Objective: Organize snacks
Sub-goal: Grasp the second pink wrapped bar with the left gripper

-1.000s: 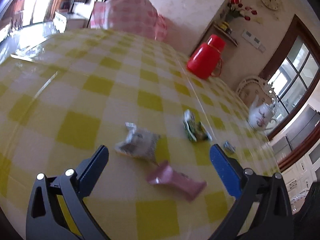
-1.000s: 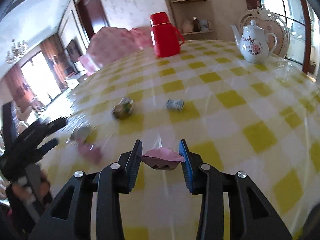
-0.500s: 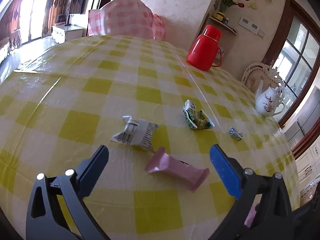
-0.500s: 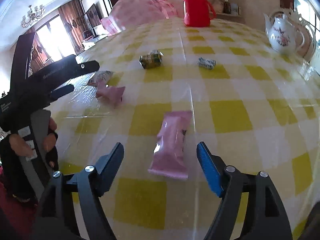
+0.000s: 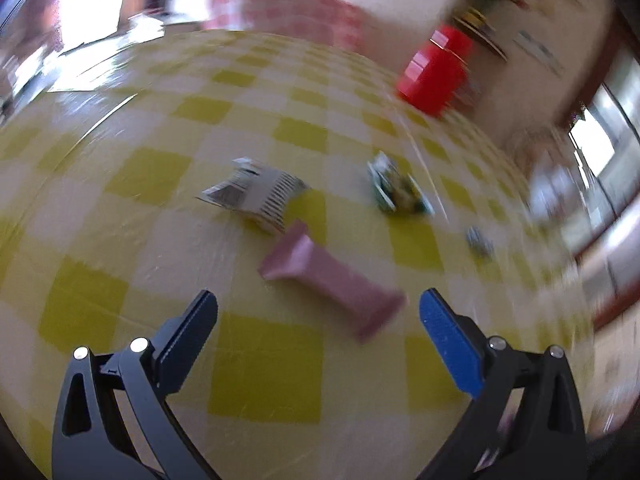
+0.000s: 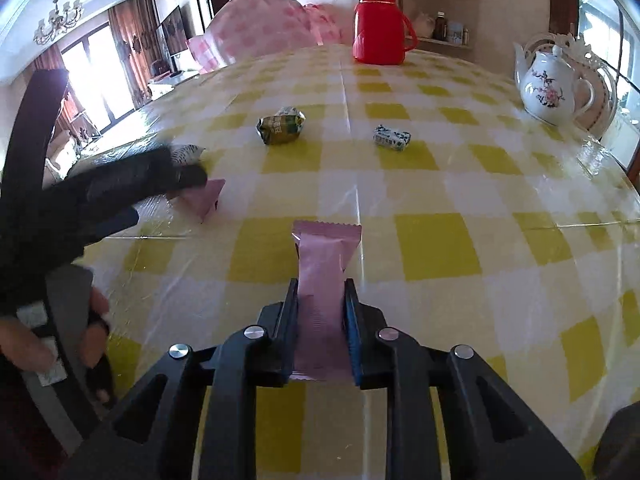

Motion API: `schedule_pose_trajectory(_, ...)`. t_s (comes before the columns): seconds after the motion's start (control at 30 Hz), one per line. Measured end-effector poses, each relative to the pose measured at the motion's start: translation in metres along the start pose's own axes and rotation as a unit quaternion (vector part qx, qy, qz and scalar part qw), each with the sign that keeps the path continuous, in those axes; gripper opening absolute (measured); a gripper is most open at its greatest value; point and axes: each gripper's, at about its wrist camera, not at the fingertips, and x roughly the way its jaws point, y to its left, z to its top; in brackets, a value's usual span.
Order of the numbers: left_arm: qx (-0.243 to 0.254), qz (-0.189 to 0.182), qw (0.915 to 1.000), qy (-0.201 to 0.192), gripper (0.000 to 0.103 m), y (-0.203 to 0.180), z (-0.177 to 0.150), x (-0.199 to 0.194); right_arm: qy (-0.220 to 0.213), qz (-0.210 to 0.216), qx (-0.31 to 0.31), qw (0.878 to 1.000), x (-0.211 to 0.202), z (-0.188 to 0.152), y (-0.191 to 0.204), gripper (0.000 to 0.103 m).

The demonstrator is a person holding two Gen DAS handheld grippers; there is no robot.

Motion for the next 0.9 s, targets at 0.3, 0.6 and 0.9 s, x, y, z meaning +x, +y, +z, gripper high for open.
schedule_pose_trajectory(0.3,0.111,0.079,0.9903,0.028,0.088,-0.028,-0.001,0.022,0.000,0.003,0.014,1.000,-0.002,-0.001,-0.006,0.021)
schedule_pose_trajectory(0.6,0.141,0.051,0.9875,0.047,0.083,-0.006,0.001,0.008,-0.003,0.010,0.011,1.000,-0.006,-0.002,-0.003,0.021)
schedule_pose_trajectory(0.9,0.212,-0.016,0.9757,0.053,0.018,-0.026,-0.010,0.004,-0.027,0.033,0.040,0.998,-0.013,0.001,-0.012,0.021)
